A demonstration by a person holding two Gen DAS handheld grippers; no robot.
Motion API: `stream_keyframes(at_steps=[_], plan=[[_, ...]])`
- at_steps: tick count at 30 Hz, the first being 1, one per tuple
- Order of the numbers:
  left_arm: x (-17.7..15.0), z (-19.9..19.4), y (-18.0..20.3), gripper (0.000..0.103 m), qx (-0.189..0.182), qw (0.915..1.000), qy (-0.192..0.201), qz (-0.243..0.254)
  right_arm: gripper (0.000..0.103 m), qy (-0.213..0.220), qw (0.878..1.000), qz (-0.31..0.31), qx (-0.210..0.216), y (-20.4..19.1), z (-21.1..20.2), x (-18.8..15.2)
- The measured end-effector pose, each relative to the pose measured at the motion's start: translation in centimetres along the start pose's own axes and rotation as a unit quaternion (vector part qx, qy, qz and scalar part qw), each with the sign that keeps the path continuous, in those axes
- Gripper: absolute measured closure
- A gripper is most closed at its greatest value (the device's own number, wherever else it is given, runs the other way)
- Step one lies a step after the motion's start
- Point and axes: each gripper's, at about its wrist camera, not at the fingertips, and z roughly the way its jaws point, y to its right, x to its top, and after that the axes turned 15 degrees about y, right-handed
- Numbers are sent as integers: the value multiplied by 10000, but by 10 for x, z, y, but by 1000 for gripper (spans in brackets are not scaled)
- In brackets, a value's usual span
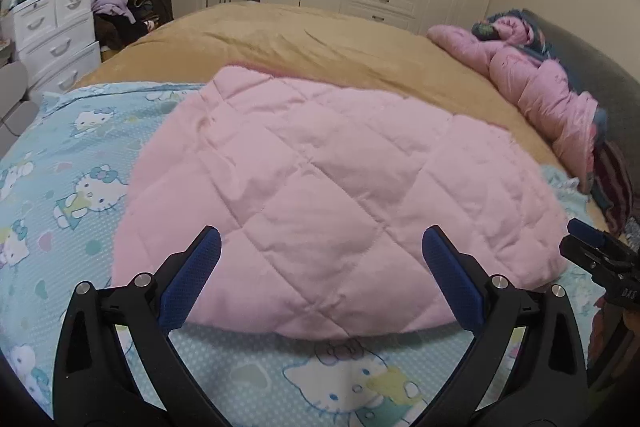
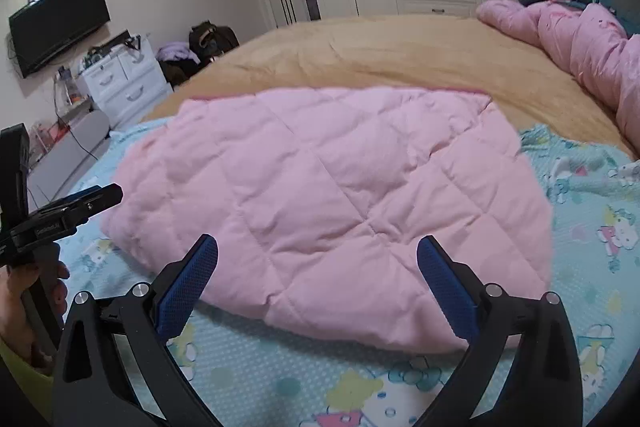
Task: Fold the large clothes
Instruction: 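Pull both open tools back from the folded jacket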
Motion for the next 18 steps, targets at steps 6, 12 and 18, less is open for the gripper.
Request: stream_keyframes(at_steps=[6,12,18], plan=[[2,-27,-2,8,-62,9998,147,-111,4,333,9994,-118,63,-15,-38,8],[0,-56,-6,8,-118,9994,237,-219,4,418,9989,-86,180,-21,-64,5],[-1,-85,-8,8,-97,9989,409,-213,4,508,9983,-60,278,-29,-88,-4]])
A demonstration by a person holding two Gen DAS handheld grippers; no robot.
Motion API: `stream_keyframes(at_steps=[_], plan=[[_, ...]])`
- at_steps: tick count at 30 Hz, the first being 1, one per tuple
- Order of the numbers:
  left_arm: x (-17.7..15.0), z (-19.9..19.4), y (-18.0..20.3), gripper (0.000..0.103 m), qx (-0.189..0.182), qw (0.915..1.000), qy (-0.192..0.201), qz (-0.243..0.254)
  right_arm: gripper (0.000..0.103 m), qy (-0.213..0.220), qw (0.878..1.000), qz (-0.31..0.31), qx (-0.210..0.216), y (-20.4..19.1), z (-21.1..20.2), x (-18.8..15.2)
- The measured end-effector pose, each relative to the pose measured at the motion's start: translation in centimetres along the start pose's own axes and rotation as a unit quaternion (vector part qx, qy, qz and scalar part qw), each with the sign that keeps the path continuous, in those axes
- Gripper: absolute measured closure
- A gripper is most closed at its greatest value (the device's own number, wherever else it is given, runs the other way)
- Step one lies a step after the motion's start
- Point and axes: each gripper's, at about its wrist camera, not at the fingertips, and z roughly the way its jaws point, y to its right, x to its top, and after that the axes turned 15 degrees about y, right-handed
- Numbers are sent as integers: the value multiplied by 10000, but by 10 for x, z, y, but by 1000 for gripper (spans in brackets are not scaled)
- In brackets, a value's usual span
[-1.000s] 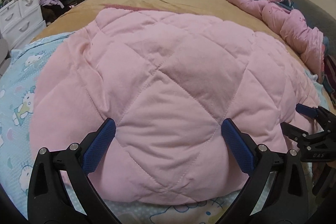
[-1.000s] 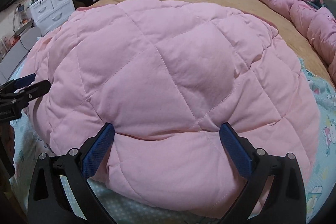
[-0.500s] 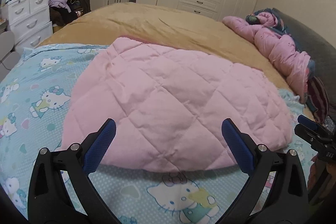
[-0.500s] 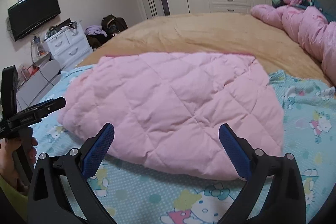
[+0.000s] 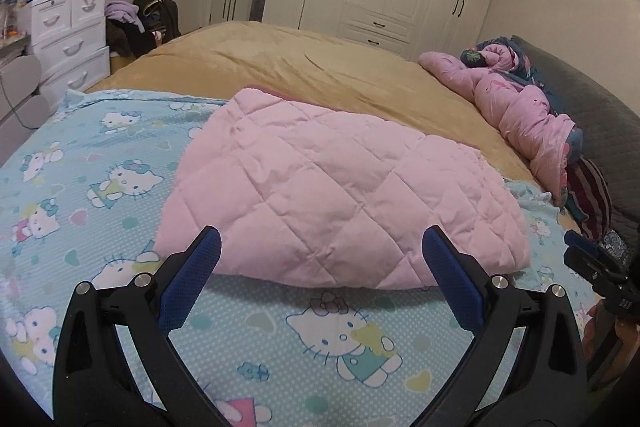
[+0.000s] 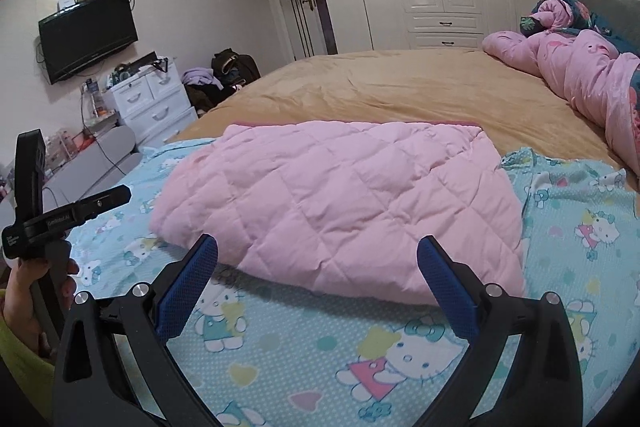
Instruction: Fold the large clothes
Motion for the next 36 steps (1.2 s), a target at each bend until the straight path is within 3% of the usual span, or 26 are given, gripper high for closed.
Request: stream_keyframes(at_steps=[6,13,29,36], plan=[[-2,-27,-1,8,70,9998,187,62,4,114,9999,-61,-8,-5,-19,-4],[-15,-39,-8,8,139,9998,120,80,4,132,9995,245,-130,9,-31,-16],[-49,-26,-25,8,285,9992,-252,-109,4,-186,9923,1116,-501,57,-35,-62],[-62,-9,-34,8,344,9975,-537,-296,4,-494,9821,1718,-587,77,-17,-88]])
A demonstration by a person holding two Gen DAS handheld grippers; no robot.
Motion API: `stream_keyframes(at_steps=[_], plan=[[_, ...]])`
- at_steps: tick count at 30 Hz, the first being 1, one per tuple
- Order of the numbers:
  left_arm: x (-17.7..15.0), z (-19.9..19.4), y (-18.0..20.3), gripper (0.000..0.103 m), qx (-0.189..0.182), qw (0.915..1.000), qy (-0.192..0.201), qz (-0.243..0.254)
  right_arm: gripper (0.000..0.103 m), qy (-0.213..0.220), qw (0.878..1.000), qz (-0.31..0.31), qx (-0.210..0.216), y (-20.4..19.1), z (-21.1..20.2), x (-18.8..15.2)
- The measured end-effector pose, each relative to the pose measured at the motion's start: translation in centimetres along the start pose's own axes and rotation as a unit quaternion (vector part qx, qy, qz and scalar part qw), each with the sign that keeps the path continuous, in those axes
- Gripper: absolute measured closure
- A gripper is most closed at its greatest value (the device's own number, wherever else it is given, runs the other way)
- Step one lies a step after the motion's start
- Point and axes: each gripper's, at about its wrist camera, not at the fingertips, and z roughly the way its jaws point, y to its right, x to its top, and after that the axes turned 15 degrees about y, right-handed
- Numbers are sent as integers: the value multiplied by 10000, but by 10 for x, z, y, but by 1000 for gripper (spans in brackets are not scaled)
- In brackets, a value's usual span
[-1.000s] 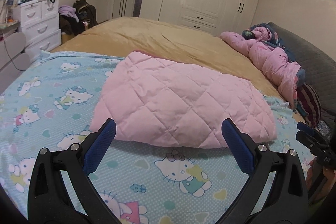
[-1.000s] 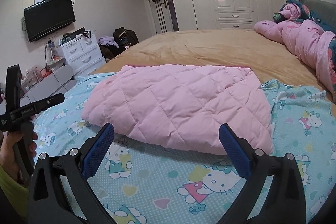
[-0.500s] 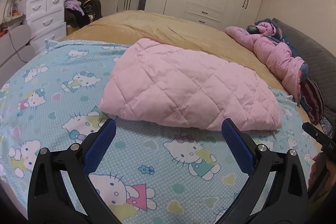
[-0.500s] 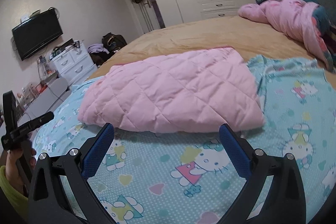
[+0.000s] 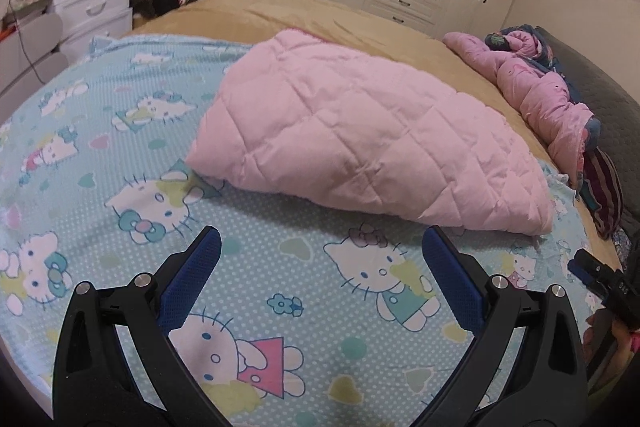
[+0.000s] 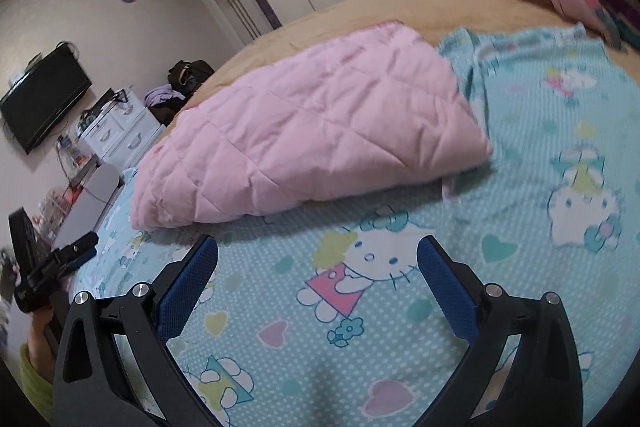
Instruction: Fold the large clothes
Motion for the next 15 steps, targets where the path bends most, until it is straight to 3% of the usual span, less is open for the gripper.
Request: stream_keyframes(at_steps=[6,12,15], plan=[[-6,17,-11,8,53,9996,-192,-181,4,-261,9978,601,-46,20,23,-9],[-7,42,-23,8,57,9978,-476,-458,4,-636,9880,1406,45,38,54,-15],[-6,55,-27,8,-22,9958,-618,-668,4,-587,9860,1561,38,41,64,-12]])
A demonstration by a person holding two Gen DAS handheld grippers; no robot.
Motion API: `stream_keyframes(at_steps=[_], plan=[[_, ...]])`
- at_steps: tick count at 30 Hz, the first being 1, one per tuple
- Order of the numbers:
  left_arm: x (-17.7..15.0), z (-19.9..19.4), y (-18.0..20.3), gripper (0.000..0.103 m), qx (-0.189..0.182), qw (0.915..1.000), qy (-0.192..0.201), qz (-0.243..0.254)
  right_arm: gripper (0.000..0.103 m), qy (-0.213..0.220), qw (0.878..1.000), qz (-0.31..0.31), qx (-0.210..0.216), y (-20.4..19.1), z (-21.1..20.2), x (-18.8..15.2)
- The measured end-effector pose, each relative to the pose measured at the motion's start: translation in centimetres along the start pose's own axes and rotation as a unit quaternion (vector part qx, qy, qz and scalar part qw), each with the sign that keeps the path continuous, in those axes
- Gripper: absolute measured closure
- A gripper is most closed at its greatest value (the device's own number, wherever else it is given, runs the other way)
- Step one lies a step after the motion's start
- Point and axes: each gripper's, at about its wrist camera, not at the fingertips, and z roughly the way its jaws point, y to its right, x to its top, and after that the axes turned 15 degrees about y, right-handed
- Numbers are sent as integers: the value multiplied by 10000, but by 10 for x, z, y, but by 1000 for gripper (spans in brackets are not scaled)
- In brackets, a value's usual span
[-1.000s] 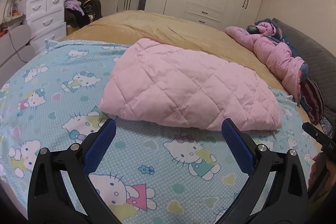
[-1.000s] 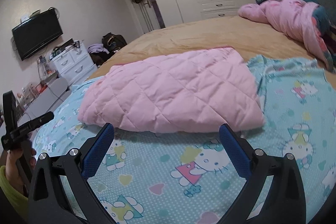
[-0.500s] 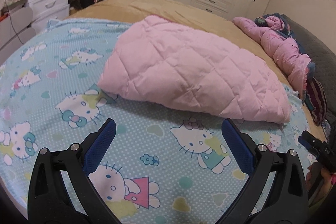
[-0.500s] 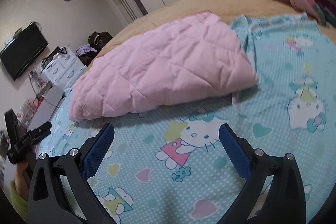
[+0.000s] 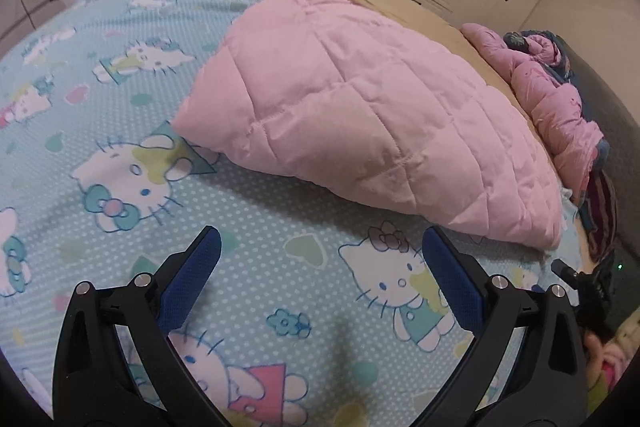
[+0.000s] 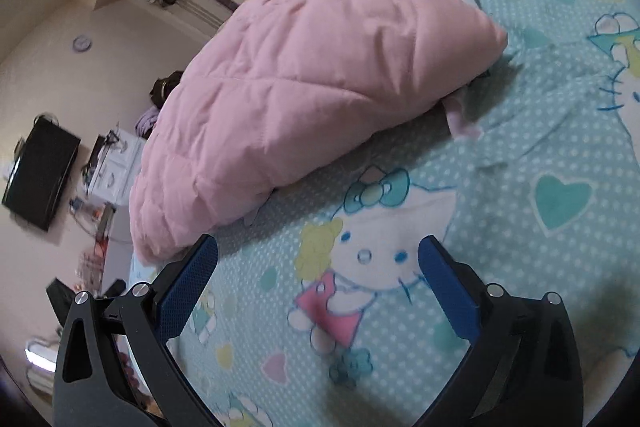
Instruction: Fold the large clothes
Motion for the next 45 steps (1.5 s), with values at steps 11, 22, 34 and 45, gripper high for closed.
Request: stream_keyframes(at_steps=[11,22,34,45], plan=[[19,52,-15,9,-406,9917,-220,-1200,4,139,9949,989,157,14,36,39],[17,88,-32,9,-776,9685,-339,-2343,4,283,9867,1602,46,26,74,72],[22,117,-40,8,-704,9343,-44,-3495,4,426,9827,1799,40,27,87,74],[27,114,-35,25,-780,9407,149,-3299,12,661,9859,1527,156,22,84,69]])
